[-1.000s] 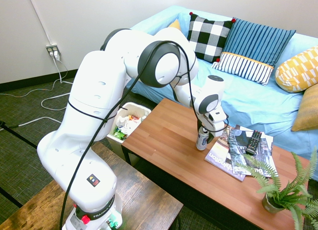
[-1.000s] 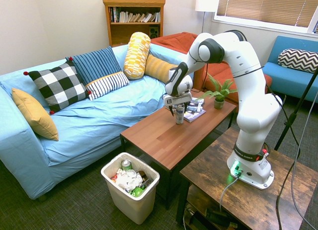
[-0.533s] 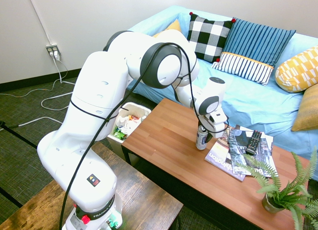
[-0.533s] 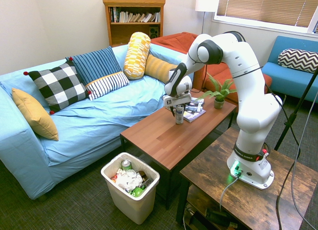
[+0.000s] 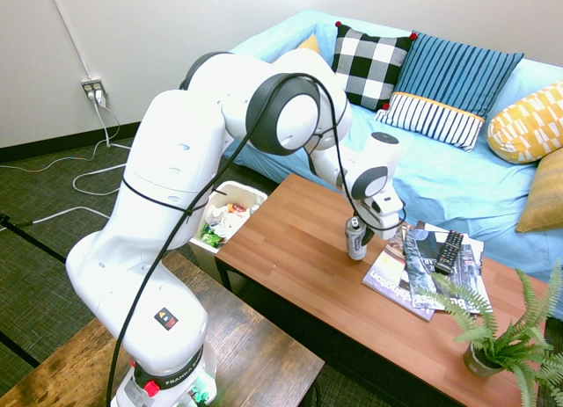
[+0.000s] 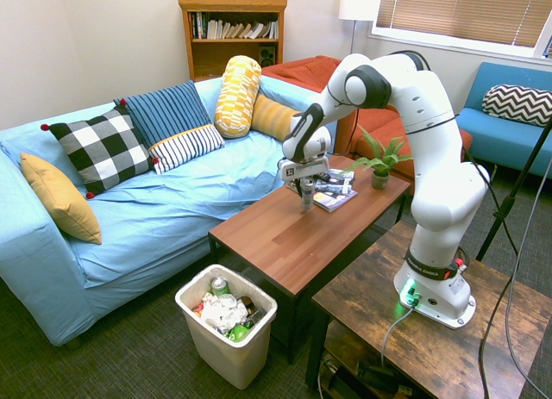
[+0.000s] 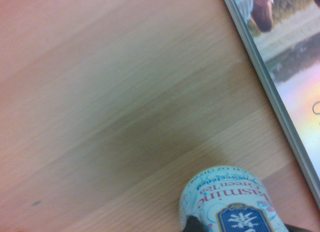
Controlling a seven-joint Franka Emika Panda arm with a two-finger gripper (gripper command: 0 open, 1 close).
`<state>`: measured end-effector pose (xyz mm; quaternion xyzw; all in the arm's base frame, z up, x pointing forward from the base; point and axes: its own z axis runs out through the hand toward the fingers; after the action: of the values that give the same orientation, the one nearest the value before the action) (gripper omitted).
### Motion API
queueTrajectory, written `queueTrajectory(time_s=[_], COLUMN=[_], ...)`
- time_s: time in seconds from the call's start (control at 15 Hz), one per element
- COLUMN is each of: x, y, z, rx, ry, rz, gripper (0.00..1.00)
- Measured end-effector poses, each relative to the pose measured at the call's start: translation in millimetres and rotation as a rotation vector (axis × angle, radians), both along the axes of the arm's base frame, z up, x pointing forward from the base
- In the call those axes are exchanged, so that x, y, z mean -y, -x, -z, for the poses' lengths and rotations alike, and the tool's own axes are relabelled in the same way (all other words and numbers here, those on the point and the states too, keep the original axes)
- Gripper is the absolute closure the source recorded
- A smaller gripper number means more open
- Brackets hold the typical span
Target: Throw the can in the trash bin
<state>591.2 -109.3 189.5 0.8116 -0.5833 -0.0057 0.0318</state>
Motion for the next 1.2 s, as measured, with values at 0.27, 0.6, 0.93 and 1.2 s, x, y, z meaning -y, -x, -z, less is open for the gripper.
queueTrajectory(time_s=[0.27, 0.6, 0.93, 1.2], x=[-114.9, -318.7, -457.1, -499.6], y=[-6.9, 5.9, 10.3, 19.8], z=[-103.4, -139.8, -71.2, -28.0], rx=[0.055, 0.100, 0.052, 0.008], ry=[-0.028, -0.008, 0.034, 0.062], rz=[-0.160, -0.363, -0.486, -0.514], gripper=[1.00, 1.00, 1.00, 1.00])
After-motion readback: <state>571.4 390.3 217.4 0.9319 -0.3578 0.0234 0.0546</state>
